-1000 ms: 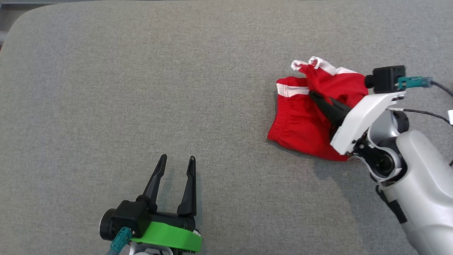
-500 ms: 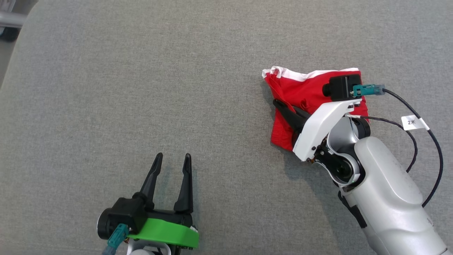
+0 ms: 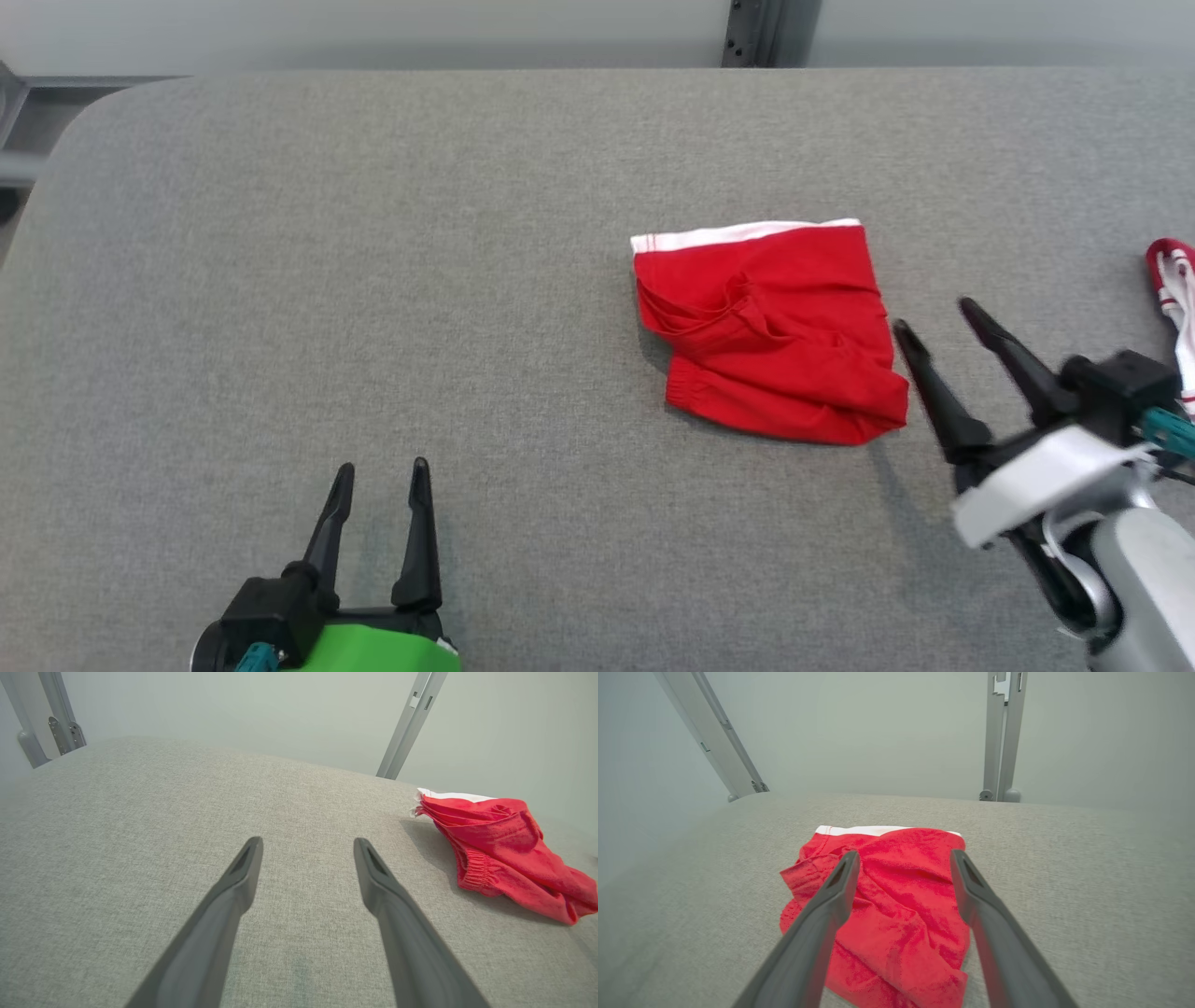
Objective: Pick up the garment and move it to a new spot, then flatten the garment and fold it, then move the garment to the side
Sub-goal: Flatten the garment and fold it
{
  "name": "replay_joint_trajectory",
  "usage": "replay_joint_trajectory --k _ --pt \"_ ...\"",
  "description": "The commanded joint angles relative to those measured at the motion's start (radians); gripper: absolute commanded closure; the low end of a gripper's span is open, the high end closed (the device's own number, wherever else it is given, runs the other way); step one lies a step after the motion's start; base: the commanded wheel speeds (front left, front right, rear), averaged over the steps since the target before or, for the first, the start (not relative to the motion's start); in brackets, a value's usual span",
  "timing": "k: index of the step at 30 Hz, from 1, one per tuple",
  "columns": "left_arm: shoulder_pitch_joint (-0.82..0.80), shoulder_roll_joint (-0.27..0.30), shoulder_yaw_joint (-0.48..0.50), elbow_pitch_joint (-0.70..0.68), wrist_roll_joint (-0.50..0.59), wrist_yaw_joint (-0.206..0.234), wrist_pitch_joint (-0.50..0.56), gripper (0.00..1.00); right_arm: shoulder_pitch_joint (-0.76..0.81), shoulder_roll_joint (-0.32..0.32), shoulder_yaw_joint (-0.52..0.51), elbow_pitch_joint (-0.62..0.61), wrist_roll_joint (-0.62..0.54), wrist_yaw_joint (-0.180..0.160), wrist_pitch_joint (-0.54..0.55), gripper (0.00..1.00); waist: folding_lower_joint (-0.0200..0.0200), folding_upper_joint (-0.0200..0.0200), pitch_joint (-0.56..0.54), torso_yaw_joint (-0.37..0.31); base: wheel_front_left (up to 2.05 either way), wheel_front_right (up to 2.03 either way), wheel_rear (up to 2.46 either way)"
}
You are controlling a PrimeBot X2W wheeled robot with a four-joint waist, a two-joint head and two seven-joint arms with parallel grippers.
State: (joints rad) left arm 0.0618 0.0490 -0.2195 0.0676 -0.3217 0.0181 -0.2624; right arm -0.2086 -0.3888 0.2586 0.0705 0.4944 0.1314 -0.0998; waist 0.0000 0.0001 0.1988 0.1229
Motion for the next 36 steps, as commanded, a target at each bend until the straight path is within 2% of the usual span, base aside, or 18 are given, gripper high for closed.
replay_joint_trajectory --k 1,3,5,7,12,19,26,27,28,29,30,36 --pt "0.023 0.003 0.015 -0.004 0.005 -0.002 -0.003 0.0 0.042 -0.025 -0.029 0.021 -0.025 -0.002 -0.052 0.0 0.0 -0.0001 -0.078 -0.07 0.0 0.0 0.0" --pt "0.04 0.003 0.038 -0.009 0.001 -0.004 -0.003 0.0 0.097 -0.039 -0.078 0.06 -0.059 -0.001 -0.127 0.0 0.0 -0.0001 -0.103 -0.086 0.0 0.0 0.0" --pt "0.054 0.003 0.052 -0.008 0.001 -0.006 -0.003 0.0 0.137 -0.054 -0.117 0.095 -0.097 -0.001 -0.155 0.0 0.0 -0.0001 -0.122 -0.097 0.0 0.0 0.0" --pt "0.068 0.003 0.066 -0.005 0.002 -0.008 -0.003 0.0 0.181 -0.038 -0.169 0.136 -0.119 -0.001 -0.164 0.0 0.0 -0.0001 -0.141 -0.104 0.0 0.0 0.0" --pt "0.092 0.003 0.08 -0.005 0.0 -0.006 -0.003 0.0 0.247 0.031 -0.272 0.121 -0.153 -0.001 -0.165 0.0 0.0 -0.0001 -0.166 -0.111 0.0 0.0 0.0" --pt "0.095 0.003 0.079 -0.02 0.009 -0.004 -0.003 0.0 0.234 0.068 -0.28 0.07 -0.162 -0.001 -0.165 0.0 0.0 -0.0001 -0.152 -0.096 0.0 0.0 0.0" --pt "0.042 0.003 0.064 -0.031 0.027 -0.013 -0.003 0.0 0.09 0.016 -0.212 0.05 -0.147 -0.001 -0.165 0.0 0.0 -0.0001 -0.064 -0.045 0.0 0.0 0.0" --pt "0.034 0.003 0.059 -0.032 0.029 -0.013 -0.003 0.0 0.06 0.004 -0.193 0.052 -0.14 -0.001 -0.165 0.05 0.0 -0.0001 -0.044 -0.033 0.0 0.0 0.0" --pt "0.021 0.003 0.052 -0.034 0.03 -0.013 -0.003 0.0 0.019 -0.015 -0.165 0.061 -0.132 -0.001 -0.165 0.56 0.0 -0.0001 -0.02 -0.02 0.0 0.0 0.0" --pt "0.009 0.003 0.045 -0.035 0.031 -0.012 -0.003 0.0 -0.017 -0.033 -0.138 0.076 -0.121 -0.001 -0.165 0.84 0.0 -0.0001 0.002 -0.007 0.0 0.0 0.0" --pt "-0.003 0.003 0.037 -0.036 0.032 -0.012 -0.003 0.0 -0.051 -0.055 -0.101 0.097 -0.111 -0.001 -0.165 1.0 0.0 -0.0001 0.023 0.008 0.0 0.0 0.0" --pt "-0.058 0.003 0.004 -0.035 0.016 -0.001 -0.003 0.0 -0.257 -0.154 0.116 0.241 -0.047 -0.001 -0.165 1.0 0.0 -0.0001 0.108 0.09 0.0 0.0 0.0"
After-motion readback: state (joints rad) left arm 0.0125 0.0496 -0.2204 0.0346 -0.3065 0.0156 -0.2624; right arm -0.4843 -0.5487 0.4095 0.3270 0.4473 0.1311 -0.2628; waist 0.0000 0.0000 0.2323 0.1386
